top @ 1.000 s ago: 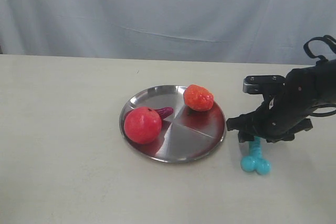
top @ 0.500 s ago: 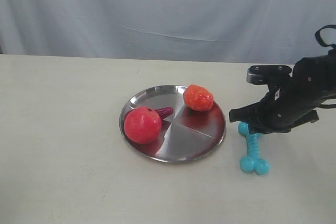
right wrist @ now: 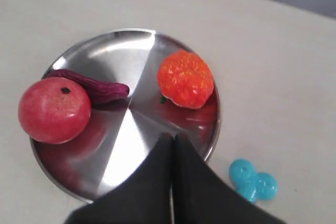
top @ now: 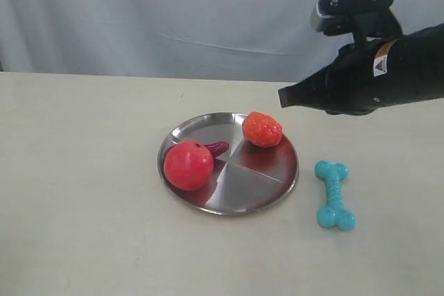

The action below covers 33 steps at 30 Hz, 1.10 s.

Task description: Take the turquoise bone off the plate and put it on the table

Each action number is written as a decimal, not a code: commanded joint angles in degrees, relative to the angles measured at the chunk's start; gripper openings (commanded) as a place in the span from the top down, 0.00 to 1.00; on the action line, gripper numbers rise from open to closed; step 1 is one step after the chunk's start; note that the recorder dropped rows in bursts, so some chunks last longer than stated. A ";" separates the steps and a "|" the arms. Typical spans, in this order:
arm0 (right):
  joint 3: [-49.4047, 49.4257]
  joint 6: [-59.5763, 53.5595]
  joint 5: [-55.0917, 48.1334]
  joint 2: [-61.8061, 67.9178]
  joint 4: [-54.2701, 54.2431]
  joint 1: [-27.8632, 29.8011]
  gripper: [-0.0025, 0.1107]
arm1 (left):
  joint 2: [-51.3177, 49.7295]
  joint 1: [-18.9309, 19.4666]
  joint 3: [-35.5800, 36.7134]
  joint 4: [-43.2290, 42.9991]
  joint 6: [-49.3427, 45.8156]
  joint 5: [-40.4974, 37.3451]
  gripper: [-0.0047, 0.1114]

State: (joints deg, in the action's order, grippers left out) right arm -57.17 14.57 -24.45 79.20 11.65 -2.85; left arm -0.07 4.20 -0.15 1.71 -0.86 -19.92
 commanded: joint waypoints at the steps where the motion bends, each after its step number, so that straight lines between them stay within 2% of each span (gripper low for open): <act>1: 0.04 11.83 -6.01 -5.45 14.50 -3.42 0.98 | 0.07 0.26 0.15 0.19 0.24 0.31 0.96; 5: 0.61 27.77 -17.39 -10.22 33.45 -8.94 0.98 | 0.07 0.26 0.15 0.19 0.24 0.31 0.96; 9: 1.91 35.27 -24.39 -15.83 42.57 -14.90 0.98 | 0.07 0.26 0.15 0.19 0.24 0.31 0.96; 17: 4.97 41.82 -34.30 -27.76 51.45 -27.95 0.98 | 0.07 0.26 0.15 0.19 0.24 0.31 0.96; 23: 9.10 44.36 -41.25 -35.08 54.23 -37.12 0.98 | 0.07 0.26 0.15 0.19 0.24 0.31 0.96; 28: 13.60 48.81 -41.56 -39.67 56.13 -41.42 0.98 | 0.07 0.26 0.15 0.19 0.24 0.31 0.96; 33: 17.42 51.85 -41.13 -42.77 58.80 -43.36 0.98 | 0.07 0.26 0.15 0.19 0.24 0.31 0.96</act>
State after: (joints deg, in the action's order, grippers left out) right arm -41.56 64.94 -65.65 37.99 67.95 -45.36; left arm -0.07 4.20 -0.15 1.71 -0.86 -19.92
